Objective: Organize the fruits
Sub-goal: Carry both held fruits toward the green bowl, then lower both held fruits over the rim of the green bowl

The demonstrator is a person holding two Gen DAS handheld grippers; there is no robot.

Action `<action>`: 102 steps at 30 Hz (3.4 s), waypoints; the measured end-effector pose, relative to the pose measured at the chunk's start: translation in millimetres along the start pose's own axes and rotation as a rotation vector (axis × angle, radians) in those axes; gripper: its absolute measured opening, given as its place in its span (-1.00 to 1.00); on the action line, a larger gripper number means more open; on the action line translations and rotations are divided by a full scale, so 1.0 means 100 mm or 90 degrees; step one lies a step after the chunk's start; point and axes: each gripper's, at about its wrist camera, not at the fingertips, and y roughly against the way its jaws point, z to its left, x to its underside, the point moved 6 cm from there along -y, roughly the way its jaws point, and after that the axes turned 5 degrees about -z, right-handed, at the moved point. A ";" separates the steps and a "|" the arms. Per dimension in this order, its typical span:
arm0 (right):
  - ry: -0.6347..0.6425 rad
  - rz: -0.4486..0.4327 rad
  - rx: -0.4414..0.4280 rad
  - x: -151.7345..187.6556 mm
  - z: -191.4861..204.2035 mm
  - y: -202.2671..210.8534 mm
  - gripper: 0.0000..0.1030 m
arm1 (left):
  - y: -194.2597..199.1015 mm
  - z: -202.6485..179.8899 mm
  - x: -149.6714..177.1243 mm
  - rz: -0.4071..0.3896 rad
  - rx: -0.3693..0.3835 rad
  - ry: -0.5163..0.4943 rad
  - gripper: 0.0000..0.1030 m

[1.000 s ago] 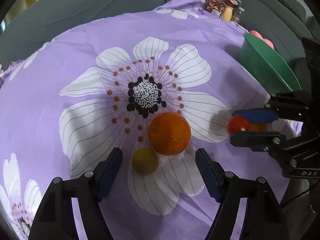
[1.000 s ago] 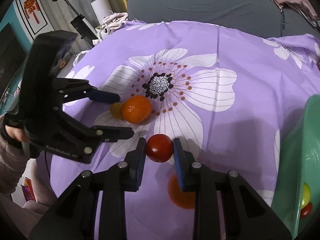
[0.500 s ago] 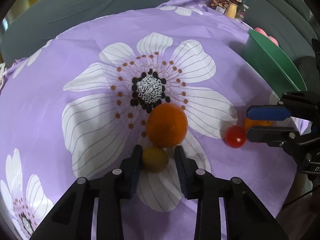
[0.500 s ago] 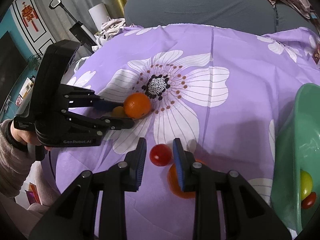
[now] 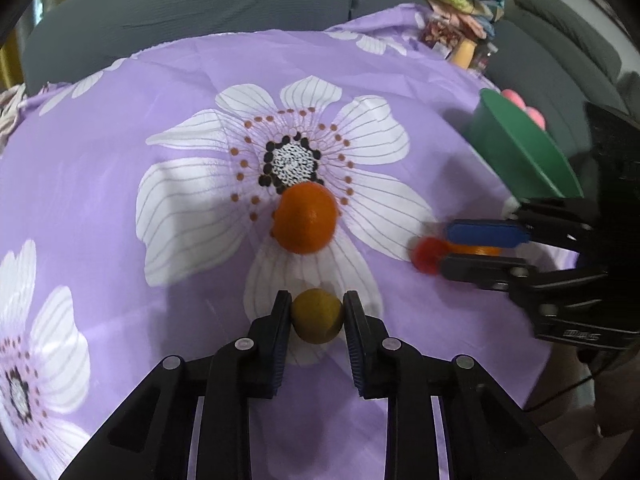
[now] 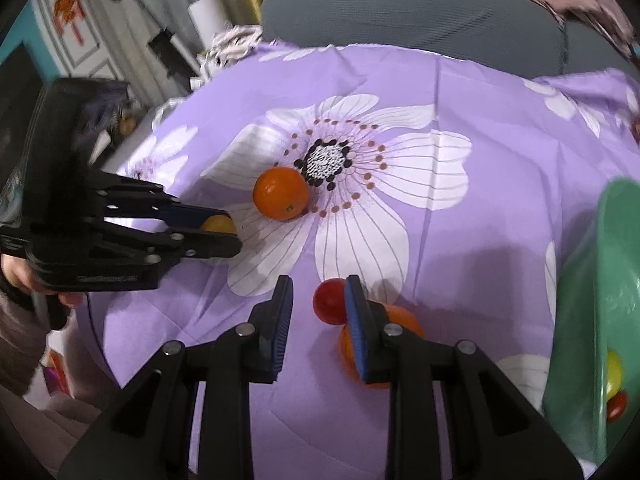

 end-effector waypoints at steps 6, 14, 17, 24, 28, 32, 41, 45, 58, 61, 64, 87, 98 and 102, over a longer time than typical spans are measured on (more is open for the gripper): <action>0.130 0.079 0.080 -0.06 0.10 -0.22 -0.48 | 0.06 -0.06 0.05 -0.012 0.017 0.000 -0.48; 0.192 0.150 0.086 -0.03 0.10 -0.40 -0.48 | 0.10 -0.10 0.06 -0.025 0.037 -0.002 -0.48; 0.161 0.126 0.070 -0.05 0.08 -0.33 -0.49 | 0.10 -0.10 0.05 -0.027 0.039 -0.004 -0.48; 0.053 0.012 0.023 -0.12 0.12 0.07 -0.49 | 0.19 -0.15 0.05 -0.039 0.043 -0.007 -0.48; 0.008 -0.021 0.015 -0.07 0.11 0.23 -0.49 | 0.23 -0.23 0.03 -0.042 0.045 -0.009 -0.48; -0.011 -0.038 0.008 0.01 0.14 0.32 -0.49 | 0.27 -0.34 0.02 -0.043 0.046 -0.010 -0.48; -0.033 -0.080 0.010 0.09 0.08 0.60 -0.49 | 0.32 -0.56 -0.04 -0.044 0.049 -0.025 -0.48; -0.043 -0.100 0.013 0.11 0.02 0.73 -0.49 | 0.36 -0.67 -0.08 -0.047 0.049 -0.036 -0.48; -0.072 -0.157 0.022 0.18 -0.17 1.04 -0.49 | 0.39 -1.00 -0.23 -0.050 0.053 -0.073 -0.48; -0.081 -0.166 0.026 0.21 -0.24 1.10 -0.49 | 0.38 -1.08 -0.27 -0.048 0.055 -0.082 -0.48; -0.092 -0.178 0.031 0.23 -0.32 1.17 -0.49 | 0.36 -1.17 -0.33 -0.047 0.057 -0.094 -0.48; -0.173 -0.266 0.099 0.43 -0.98 1.69 -0.49 | 0.23 -2.00 -0.79 -0.058 0.095 -0.193 -0.48; -0.209 -0.279 0.122 0.53 -1.27 1.76 -0.49 | 0.05 -2.31 -0.95 -0.046 0.109 -0.225 -0.48; -0.220 -0.283 0.126 0.56 -1.34 1.76 -0.49 | -0.05 -2.37 -1.01 -0.037 0.108 -0.231 -0.48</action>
